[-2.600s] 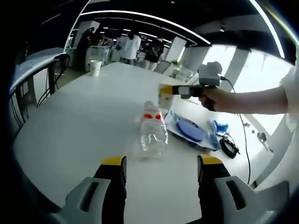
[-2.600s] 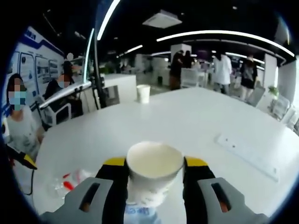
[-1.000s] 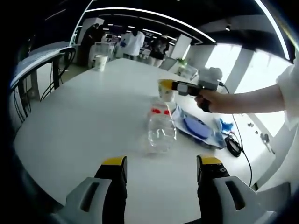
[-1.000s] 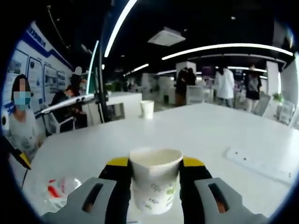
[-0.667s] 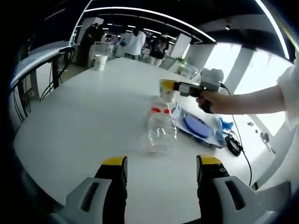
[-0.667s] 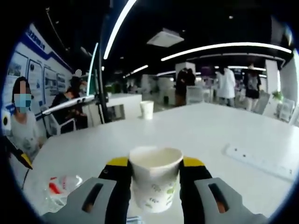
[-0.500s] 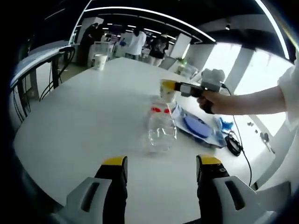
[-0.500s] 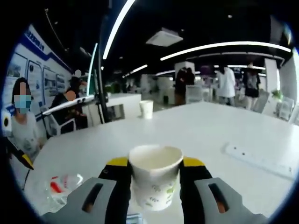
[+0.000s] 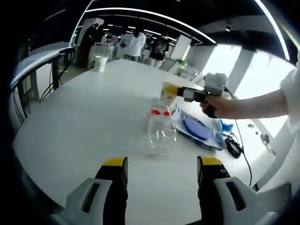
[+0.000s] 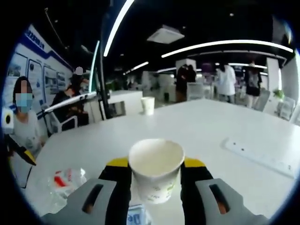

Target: Arrange the tabletop items into an orderly group along one side of the table until the central work area is clear of visible clutter.

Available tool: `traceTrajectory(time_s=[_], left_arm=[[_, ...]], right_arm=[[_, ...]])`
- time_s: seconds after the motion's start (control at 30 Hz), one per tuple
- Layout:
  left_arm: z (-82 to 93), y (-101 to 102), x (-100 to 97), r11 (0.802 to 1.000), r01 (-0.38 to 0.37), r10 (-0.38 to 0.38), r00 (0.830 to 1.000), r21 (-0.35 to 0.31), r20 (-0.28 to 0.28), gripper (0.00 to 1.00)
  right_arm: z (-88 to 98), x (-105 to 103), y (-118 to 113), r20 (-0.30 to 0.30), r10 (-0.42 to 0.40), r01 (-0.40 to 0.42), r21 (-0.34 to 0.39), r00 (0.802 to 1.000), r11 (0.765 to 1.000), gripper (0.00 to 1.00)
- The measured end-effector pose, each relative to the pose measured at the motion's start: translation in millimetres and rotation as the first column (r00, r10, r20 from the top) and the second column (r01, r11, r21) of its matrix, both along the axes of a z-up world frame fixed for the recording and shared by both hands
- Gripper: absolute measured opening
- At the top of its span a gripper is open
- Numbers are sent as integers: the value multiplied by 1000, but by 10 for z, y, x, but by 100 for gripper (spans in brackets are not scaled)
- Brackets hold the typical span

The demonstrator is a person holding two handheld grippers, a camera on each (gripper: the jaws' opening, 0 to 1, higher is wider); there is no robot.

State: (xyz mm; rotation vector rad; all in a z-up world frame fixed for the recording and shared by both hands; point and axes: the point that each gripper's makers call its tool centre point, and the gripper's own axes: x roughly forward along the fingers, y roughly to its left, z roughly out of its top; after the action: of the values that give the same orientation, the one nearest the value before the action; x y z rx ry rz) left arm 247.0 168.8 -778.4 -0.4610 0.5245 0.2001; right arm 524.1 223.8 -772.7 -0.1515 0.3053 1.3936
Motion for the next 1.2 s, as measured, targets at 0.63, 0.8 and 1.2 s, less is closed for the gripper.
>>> traceTrajectory(time_s=[0.63,0.8,1.2], left_arm=[[-9,2,-9,1000,-4,4,1000,-6,-2,56],[-13,10,-9,1000,-7,7,1000,-7,-3,55],[-22,6,-13,1000,-9,9,1000,-14,-5,56]], right_arm=[[-96,-38,-53,13,21,-21,-61,1000,998,37],[-122,-44,-57,4,20,-20,-72,1000,997,38],[-220,-86,-134,-52,6,-12,-117,999,993,54]])
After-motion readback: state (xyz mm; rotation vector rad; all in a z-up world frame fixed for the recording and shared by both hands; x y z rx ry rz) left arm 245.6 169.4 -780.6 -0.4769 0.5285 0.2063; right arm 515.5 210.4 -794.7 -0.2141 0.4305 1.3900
